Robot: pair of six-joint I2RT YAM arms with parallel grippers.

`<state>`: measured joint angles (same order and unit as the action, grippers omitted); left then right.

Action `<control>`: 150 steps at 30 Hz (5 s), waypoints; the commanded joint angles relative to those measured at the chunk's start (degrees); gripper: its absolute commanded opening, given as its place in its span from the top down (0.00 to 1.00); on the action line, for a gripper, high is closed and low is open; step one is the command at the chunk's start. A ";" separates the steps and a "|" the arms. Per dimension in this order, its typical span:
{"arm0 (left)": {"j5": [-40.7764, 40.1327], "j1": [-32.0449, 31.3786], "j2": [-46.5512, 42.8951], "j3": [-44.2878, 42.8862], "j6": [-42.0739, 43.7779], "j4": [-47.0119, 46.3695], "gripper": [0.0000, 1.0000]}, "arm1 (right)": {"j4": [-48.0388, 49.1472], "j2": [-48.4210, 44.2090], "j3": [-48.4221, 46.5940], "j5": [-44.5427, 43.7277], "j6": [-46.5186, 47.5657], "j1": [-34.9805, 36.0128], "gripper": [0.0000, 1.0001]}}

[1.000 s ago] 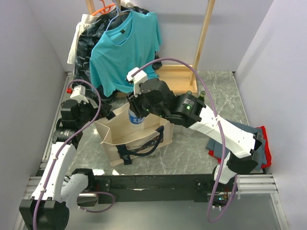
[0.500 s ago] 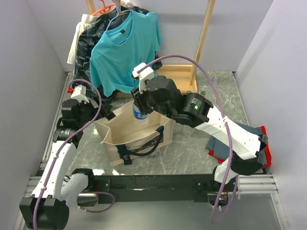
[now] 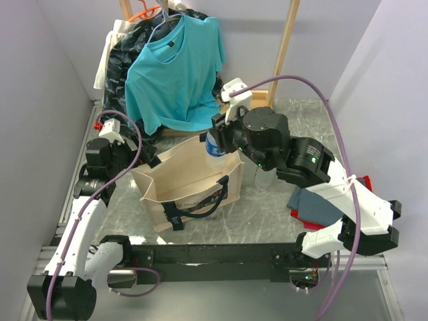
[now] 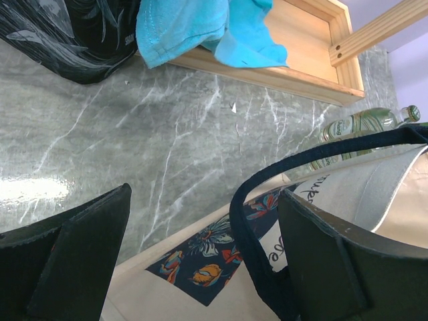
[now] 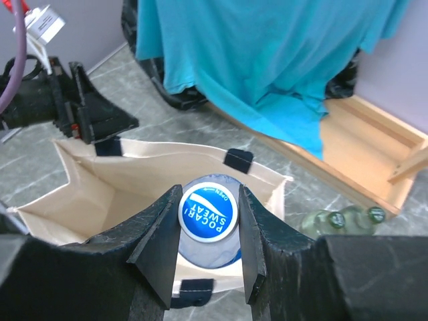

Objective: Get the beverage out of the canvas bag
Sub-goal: Take out the drink from the canvas bag, then place the drink at the center of the board.

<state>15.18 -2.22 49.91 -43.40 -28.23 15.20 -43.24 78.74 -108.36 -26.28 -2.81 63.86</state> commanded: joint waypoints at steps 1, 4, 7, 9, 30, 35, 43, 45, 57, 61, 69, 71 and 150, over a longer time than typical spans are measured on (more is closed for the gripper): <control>0.99 -0.07 0.10 -2.22 0.10 -1.32 0.04 | 11.16 -4.91 -0.37 -4.91 1.84 -0.22 1.00; 0.91 -0.07 -0.08 -2.22 0.28 -1.23 0.04 | 11.34 -6.31 0.16 -6.32 2.28 -0.22 1.00; 0.90 -0.07 -0.16 -2.13 0.10 -1.23 0.04 | 11.69 -7.81 0.86 -7.38 2.28 -0.22 1.00; 1.08 -0.07 -0.16 -2.04 0.10 -1.40 0.04 | 11.52 -8.69 1.13 -7.99 2.28 -0.22 1.00; -8.06 -0.07 -2.01 -7.31 0.98 1.32 0.04 | 8.97 -19.85 10.17 -17.31 -1.41 -0.22 1.00; -10.08 -0.07 -2.27 -9.33 0.90 1.76 0.04 | 7.56 -21.78 12.20 -17.93 -3.34 -0.31 1.00; -19.46 -0.07 -5.87 -8.64 0.90 6.06 0.04 | 5.89 -24.95 18.79 -18.81 -7.12 -0.14 1.00; -20.89 -0.07 -7.27 -8.11 0.72 6.59 0.04 | 5.63 -25.48 20.98 -18.81 -8.00 -0.22 1.00; -22.13 -0.07 -8.78 -7.85 2.30 7.91 0.04 | 7.73 -29.61 32.58 -21.79 -11.08 -0.22 1.00; -21.42 -0.07 -9.22 -7.05 1.60 7.83 0.04 | 9.49 -31.27 36.89 -22.49 -12.30 -0.22 1.00; -21.16 -0.07 -9.74 -5.91 1.16 7.91 0.04 | 18.19 -35.49 49.55 -26.62 -14.07 -0.22 1.00; -21.16 -0.07 -9.83 -5.39 0.98 7.74 0.04 | 21.95 -36.72 53.05 -27.51 -13.01 -0.31 1.00; -21.07 -0.07 -11.68 -2.66 2.83 7.21 0.04 | 38.94 -24.95 64.59 -16.17 -18.72 -11.30 0.57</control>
<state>-6.94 -2.22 38.72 -45.32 -26.35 24.32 -7.73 54.68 -39.51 -42.70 -19.27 52.25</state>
